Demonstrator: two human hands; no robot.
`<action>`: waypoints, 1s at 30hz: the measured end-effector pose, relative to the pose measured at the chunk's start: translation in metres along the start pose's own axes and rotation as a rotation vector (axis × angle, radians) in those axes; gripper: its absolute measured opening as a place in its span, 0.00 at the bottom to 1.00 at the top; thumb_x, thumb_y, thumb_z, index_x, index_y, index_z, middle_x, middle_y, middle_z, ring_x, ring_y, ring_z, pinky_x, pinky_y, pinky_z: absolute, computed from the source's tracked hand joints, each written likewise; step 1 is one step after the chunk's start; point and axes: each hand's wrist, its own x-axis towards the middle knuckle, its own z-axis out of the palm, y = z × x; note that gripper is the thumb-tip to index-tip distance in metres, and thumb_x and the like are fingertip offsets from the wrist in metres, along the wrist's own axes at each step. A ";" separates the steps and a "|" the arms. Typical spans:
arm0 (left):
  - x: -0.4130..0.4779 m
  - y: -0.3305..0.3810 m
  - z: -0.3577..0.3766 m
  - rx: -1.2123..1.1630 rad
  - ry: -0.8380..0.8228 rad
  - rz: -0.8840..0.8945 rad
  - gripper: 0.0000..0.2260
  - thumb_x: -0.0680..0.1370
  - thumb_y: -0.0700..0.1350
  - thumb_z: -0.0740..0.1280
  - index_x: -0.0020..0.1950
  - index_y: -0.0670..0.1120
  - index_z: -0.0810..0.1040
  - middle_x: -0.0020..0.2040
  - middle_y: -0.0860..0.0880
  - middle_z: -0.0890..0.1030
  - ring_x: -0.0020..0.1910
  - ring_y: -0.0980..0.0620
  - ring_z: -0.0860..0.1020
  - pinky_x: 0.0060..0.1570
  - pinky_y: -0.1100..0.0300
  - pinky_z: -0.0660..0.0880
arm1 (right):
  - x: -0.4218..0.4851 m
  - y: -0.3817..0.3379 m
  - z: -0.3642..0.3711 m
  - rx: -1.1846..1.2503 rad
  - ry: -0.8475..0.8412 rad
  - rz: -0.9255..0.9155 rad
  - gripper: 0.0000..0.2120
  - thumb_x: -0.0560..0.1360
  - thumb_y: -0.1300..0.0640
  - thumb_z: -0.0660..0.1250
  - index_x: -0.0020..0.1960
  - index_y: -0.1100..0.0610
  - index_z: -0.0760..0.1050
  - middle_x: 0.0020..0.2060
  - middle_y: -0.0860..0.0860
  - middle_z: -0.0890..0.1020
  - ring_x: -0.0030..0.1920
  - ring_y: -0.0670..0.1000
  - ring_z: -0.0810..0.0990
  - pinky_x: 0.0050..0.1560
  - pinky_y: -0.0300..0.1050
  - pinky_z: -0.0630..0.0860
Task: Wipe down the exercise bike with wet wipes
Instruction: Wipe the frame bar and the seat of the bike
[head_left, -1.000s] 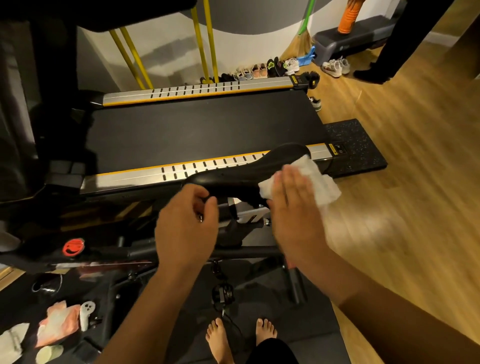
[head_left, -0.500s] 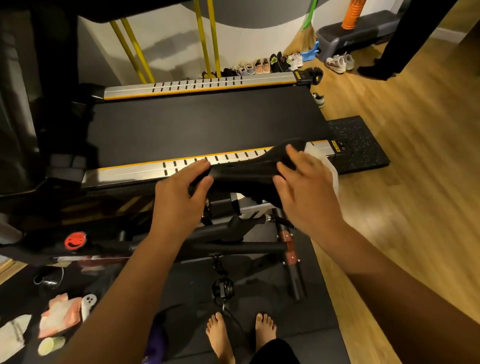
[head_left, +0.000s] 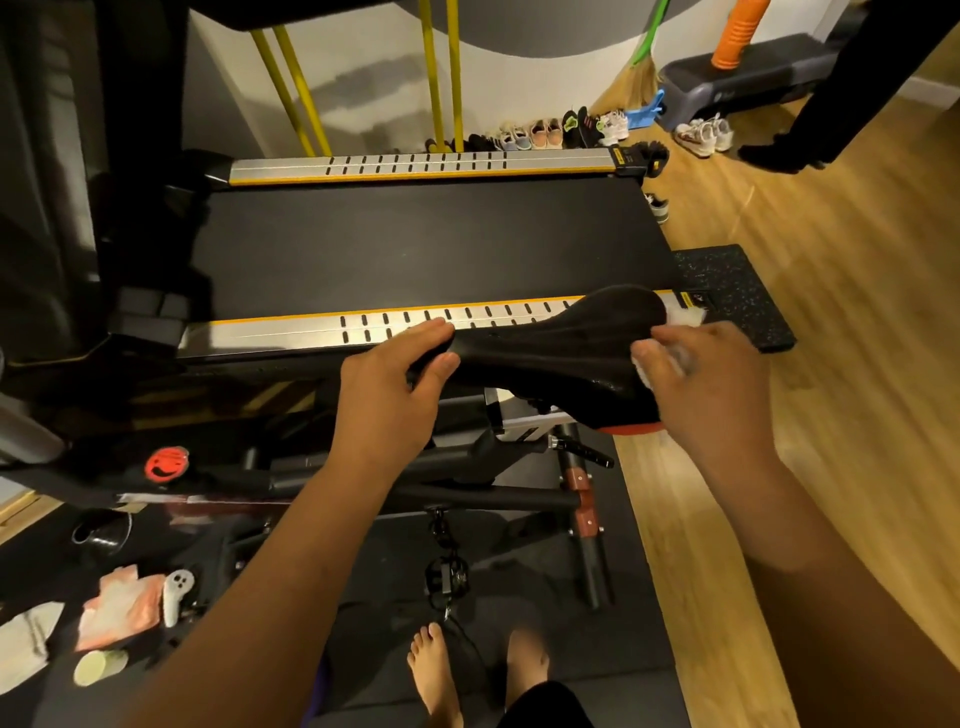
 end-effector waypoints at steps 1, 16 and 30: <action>0.000 -0.001 0.000 -0.006 -0.002 -0.003 0.16 0.78 0.44 0.70 0.65 0.48 0.79 0.64 0.52 0.80 0.62 0.62 0.74 0.66 0.68 0.68 | 0.001 -0.001 -0.002 0.016 0.003 0.001 0.17 0.78 0.50 0.65 0.64 0.57 0.77 0.58 0.58 0.79 0.57 0.56 0.77 0.57 0.47 0.70; -0.014 -0.008 0.021 -0.026 0.127 -0.017 0.14 0.82 0.42 0.61 0.67 0.46 0.74 0.58 0.49 0.81 0.51 0.57 0.79 0.55 0.64 0.75 | -0.010 -0.123 0.055 0.295 -0.164 -0.299 0.09 0.77 0.54 0.63 0.46 0.58 0.79 0.43 0.55 0.82 0.44 0.54 0.79 0.44 0.47 0.74; -0.007 -0.016 0.009 -0.083 0.035 -0.035 0.14 0.82 0.42 0.62 0.67 0.47 0.73 0.52 0.55 0.80 0.46 0.62 0.79 0.48 0.65 0.77 | -0.019 -0.139 0.052 -0.151 -0.118 -0.274 0.10 0.80 0.56 0.57 0.60 0.56 0.68 0.47 0.56 0.82 0.48 0.59 0.81 0.42 0.51 0.75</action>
